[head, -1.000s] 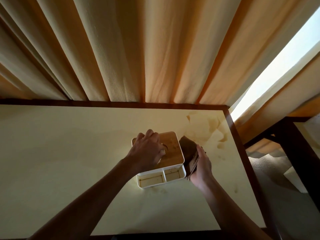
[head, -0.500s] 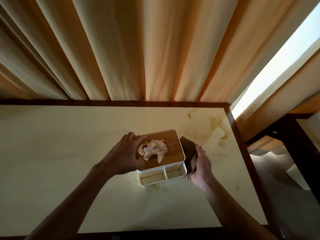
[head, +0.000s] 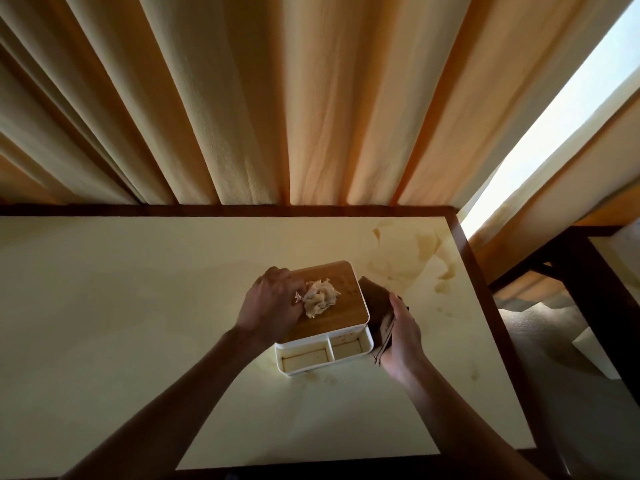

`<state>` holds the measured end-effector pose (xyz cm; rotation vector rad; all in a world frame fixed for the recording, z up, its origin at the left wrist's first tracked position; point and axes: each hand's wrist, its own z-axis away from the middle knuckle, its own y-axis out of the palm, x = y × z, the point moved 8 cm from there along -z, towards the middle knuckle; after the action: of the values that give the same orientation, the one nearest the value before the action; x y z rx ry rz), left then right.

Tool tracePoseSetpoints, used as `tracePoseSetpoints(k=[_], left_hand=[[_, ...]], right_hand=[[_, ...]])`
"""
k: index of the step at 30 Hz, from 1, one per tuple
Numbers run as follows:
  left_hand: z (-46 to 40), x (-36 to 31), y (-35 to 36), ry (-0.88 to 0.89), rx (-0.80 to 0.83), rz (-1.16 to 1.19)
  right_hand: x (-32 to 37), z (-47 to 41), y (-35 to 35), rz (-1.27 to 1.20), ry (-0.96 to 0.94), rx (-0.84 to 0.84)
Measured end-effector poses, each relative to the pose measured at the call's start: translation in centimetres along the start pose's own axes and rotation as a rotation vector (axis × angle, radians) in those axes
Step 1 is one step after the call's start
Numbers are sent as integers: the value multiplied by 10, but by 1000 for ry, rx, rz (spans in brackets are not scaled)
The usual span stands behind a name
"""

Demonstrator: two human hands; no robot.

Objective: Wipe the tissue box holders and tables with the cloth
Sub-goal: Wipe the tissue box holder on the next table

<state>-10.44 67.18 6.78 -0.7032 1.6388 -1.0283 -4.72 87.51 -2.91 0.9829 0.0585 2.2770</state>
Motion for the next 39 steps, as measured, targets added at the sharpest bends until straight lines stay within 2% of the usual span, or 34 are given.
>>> tracePoseSetpoints(k=[5, 9, 12, 15, 17, 20, 22, 23, 26, 28, 34, 37, 39], left_hand=[[-4, 4, -2, -22, 104, -106], [-2, 10, -10, 65, 215, -82], [4, 32, -11, -15, 357, 16], [13, 54, 1, -65, 501, -111], [20, 57, 13, -64, 539, -140], [25, 56, 22, -90, 461, -41], [27, 56, 22, -115, 391, 31], [29, 55, 22, -125, 368, 49], [35, 45, 24, -156, 315, 87], [38, 38, 25, -171, 259, 76], [50, 29, 32, -217, 116, 66], [53, 25, 32, -232, 92, 74], [55, 24, 35, -250, 56, 80]], right_hand=[[4, 2, 2, -33, -21, 11], [3, 3, -2, -25, -25, 15], [4, 7, -1, -41, -35, 73], [4, 11, -9, -26, -57, 90], [5, 11, -14, 31, -139, 115], [7, 24, -9, 221, -327, 198], [15, 43, 0, 393, -550, 238], [17, 52, 4, 534, -689, 236], [16, 65, 15, 1160, -1152, 121], [0, 73, 19, 1352, -1322, 87], [-32, 100, 39, 1598, -1496, 300], [2, 81, 23, 1646, -1448, 162], [0, 86, 26, 1631, -1436, 161]])
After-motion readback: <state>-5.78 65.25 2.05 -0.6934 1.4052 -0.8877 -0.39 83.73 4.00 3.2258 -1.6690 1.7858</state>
